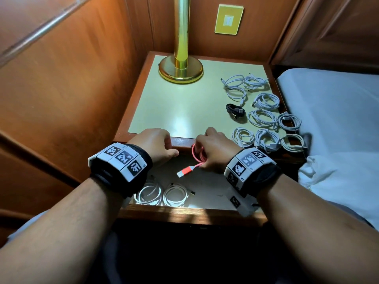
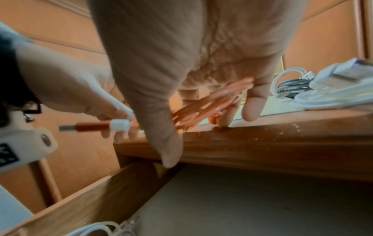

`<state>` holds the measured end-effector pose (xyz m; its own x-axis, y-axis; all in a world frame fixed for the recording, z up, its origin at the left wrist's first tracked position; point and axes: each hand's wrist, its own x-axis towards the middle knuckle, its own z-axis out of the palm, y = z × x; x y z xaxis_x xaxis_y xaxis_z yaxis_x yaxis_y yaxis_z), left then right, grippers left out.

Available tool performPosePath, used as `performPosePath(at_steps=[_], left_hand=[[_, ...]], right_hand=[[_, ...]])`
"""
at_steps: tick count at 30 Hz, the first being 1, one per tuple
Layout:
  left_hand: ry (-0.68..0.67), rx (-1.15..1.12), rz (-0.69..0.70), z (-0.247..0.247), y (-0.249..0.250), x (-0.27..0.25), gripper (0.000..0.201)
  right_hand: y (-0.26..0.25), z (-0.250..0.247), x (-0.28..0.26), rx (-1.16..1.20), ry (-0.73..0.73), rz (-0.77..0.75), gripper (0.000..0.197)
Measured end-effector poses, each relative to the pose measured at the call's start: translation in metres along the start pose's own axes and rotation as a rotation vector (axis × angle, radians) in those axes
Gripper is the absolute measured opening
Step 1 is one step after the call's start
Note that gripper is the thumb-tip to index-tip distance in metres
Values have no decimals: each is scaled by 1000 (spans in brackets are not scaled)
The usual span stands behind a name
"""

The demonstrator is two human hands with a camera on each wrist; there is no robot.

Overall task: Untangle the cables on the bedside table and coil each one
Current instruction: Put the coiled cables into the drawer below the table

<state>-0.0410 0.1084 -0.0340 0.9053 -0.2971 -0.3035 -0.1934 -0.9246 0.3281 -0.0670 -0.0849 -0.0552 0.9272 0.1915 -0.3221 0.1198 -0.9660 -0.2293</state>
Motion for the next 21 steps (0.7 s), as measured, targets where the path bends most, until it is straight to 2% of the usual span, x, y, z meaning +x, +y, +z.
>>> performPosePath(at_steps=[3, 6, 10, 12, 14, 17, 19, 21], left_hand=[[1, -24, 17, 1, -1, -1, 29], [7, -24, 41, 6, -2, 1, 40], [2, 19, 32, 12, 1, 7, 57], [-15, 53, 26, 14, 3, 8, 56], [-27, 88, 30, 16, 5, 9, 52], [-40, 117, 30, 17, 6, 10, 50], [-37, 127, 31, 19, 6, 11, 48], [-34, 134, 30, 20, 7, 12, 48]], right_hand=[[1, 5, -16, 64, -139, -64, 49], [11, 16, -33, 45, -212, -50, 51], [29, 29, -45, 5, -331, 23, 79], [33, 29, -46, 33, -351, 27, 80], [34, 16, -47, 84, -248, -25, 61], [37, -16, -45, 221, 24, -34, 33], [48, -28, -37, 211, 209, 47, 34], [61, -31, -29, 123, 246, 173, 47]])
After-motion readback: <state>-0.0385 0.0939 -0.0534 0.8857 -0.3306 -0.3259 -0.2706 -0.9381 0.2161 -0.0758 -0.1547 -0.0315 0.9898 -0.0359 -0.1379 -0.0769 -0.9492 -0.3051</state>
